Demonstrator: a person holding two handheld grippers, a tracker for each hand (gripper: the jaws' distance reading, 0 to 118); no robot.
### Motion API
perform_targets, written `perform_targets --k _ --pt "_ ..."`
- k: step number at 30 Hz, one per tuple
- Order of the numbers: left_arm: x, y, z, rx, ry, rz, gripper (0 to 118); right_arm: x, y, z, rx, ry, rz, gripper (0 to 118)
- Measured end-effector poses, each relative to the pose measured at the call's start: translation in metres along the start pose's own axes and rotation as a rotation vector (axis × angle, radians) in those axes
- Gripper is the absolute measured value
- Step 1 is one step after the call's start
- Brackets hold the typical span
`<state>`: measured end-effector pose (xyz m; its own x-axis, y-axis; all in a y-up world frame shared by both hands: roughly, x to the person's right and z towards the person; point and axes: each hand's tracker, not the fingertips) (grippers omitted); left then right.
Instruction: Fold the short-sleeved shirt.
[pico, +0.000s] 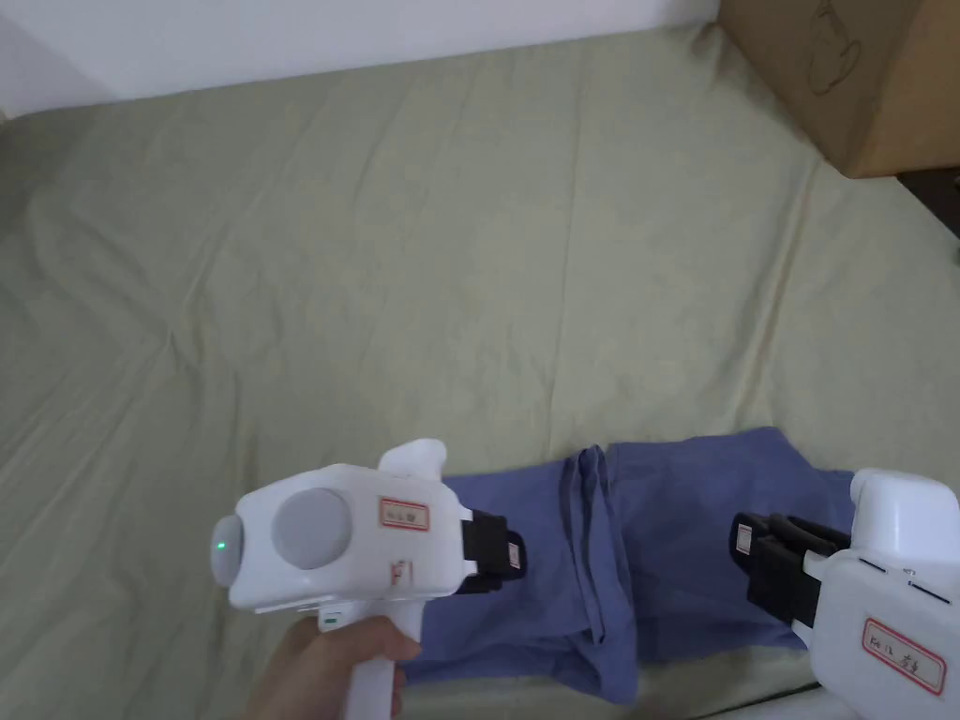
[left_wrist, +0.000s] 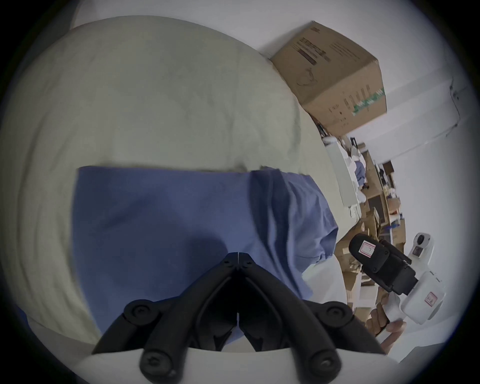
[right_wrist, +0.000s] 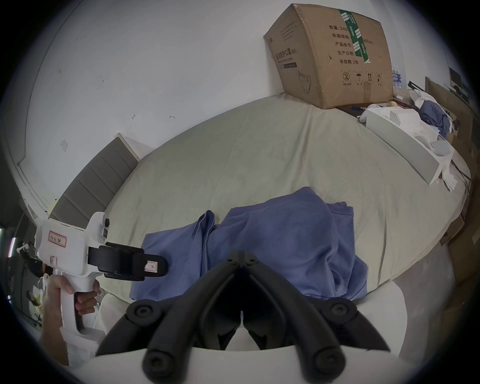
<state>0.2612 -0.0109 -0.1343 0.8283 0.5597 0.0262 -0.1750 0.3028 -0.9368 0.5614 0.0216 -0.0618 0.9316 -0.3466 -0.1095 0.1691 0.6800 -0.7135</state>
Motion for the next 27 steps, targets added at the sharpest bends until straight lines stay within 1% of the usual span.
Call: perform_targets --k 4,5,7,10,13,16,18,20,22,23,24,27 --pt "0.024 0.006 -0.027 -0.048 -0.024 -0.049 0 0.006 -0.001 0.003 0.006 -0.023 0.012 0" --pt "0.026 0.007 -0.035 -0.084 0.016 -0.050 0 0.008 -0.002 0.004 0.007 -0.026 0.007 0" --pt "0.034 0.005 -0.046 -0.089 0.081 -0.040 0 0.011 -0.004 0.007 0.010 -0.024 -0.014 0" --pt "0.048 0.005 -0.056 -0.099 0.038 -0.057 0 0.016 -0.004 0.011 0.011 -0.022 -0.031 0" --pt "0.064 0.003 -0.064 -0.104 0.035 -0.101 0 0.018 -0.004 0.012 0.008 -0.017 -0.038 0" --pt "0.071 0.001 -0.069 -0.117 -0.007 -0.093 0 0.017 -0.003 0.013 0.010 -0.016 -0.036 0" --pt "0.075 -0.004 -0.066 -0.110 -0.060 -0.096 0 0.016 -0.002 0.016 0.014 -0.009 -0.033 0" --pt "0.082 -0.006 -0.057 -0.115 -0.073 -0.103 0 0.013 -0.001 0.018 0.019 -0.008 -0.021 0" --pt "0.084 -0.006 -0.043 -0.082 -0.116 -0.159 0 0.010 0.000 0.018 0.025 -0.014 -0.008 0" --pt "0.082 -0.006 -0.032 -0.056 -0.108 -0.164 0 0.008 0.000 0.018 0.026 -0.015 -0.004 0" --pt "0.077 -0.006 -0.022 -0.022 -0.101 -0.152 0 0.007 0.000 0.018 0.028 -0.013 -0.001 0" --pt "0.036 -0.005 0.012 0.035 -0.114 -0.050 0 0.000 0.000 0.020 0.035 -0.002 0.016 0"
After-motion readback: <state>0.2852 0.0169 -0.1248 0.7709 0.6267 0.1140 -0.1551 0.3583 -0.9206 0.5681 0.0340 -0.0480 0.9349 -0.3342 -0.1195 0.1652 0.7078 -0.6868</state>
